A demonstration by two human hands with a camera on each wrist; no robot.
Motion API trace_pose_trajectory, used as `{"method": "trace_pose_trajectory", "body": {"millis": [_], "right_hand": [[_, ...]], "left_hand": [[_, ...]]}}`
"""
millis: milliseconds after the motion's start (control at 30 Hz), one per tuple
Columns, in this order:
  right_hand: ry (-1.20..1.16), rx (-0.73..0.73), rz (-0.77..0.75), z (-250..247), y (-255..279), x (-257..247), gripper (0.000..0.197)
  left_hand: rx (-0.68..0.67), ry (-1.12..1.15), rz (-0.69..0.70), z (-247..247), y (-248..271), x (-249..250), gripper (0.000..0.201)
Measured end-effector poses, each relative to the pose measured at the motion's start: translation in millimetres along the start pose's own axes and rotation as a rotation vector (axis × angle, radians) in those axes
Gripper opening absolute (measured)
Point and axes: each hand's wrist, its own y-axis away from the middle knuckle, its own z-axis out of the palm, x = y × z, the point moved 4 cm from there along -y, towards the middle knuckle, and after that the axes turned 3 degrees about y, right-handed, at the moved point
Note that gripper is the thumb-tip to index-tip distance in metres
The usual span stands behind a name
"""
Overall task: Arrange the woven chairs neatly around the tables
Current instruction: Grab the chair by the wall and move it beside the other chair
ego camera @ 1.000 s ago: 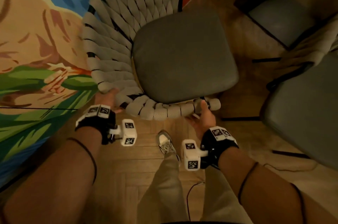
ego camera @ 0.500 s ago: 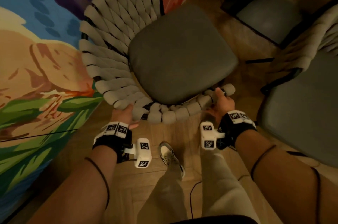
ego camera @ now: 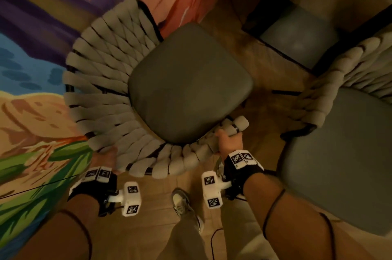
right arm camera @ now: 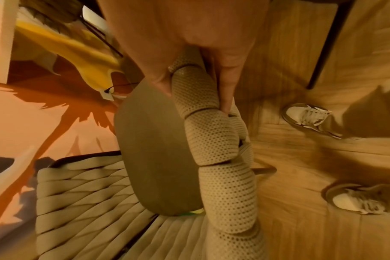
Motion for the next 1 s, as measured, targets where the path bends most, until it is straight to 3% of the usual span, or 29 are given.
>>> {"method": "trace_pose_trajectory", "body": {"millis": [133,267,367,500,600,700,800,867,900,1000], "right_hand": [[0.022,0.004,-0.026,-15.7,-14.1,-24.4,0.070],[-0.001,-0.056,-0.046,-28.5,-26.2,-62.4,0.052],[-0.044,-0.109,-0.063,-32.8,-31.0,-84.1,0.053],[-0.062,-0.171,-0.086,-50.3,-31.7,-91.3,0.060],[0.038,-0.004,-0.263,-95.3,-39.9,-95.9,0.076],[0.193,0.299,-0.474,-159.2,-39.9,-108.5,0.050],[0.243,0.595,-0.619,-209.9,-42.3,-124.5,0.049],[0.272,0.724,-0.578,-217.6,-50.2,-136.6,0.058],[0.264,0.731,-0.475,-222.9,-58.6,-139.3,0.063],[0.268,0.473,-0.144,-233.6,-82.0,-132.0,0.071]], "left_hand": [[-0.033,0.087,-0.017,13.8,21.6,6.0,0.047],[0.027,0.000,0.026,32.7,40.7,18.2,0.059],[0.131,-0.124,0.105,37.9,41.3,24.6,0.082],[0.372,-0.275,0.226,35.0,73.3,38.6,0.067],[0.421,-0.312,0.410,46.0,98.9,46.5,0.051],[0.322,-0.416,0.560,75.2,113.2,57.9,0.034],[0.196,-0.440,0.695,117.4,133.5,71.3,0.021],[0.125,-0.439,0.750,135.6,145.9,77.4,0.017],[0.096,-0.445,0.773,146.1,153.3,80.3,0.016],[-0.015,-0.467,0.845,169.1,173.2,88.1,0.015]]}}
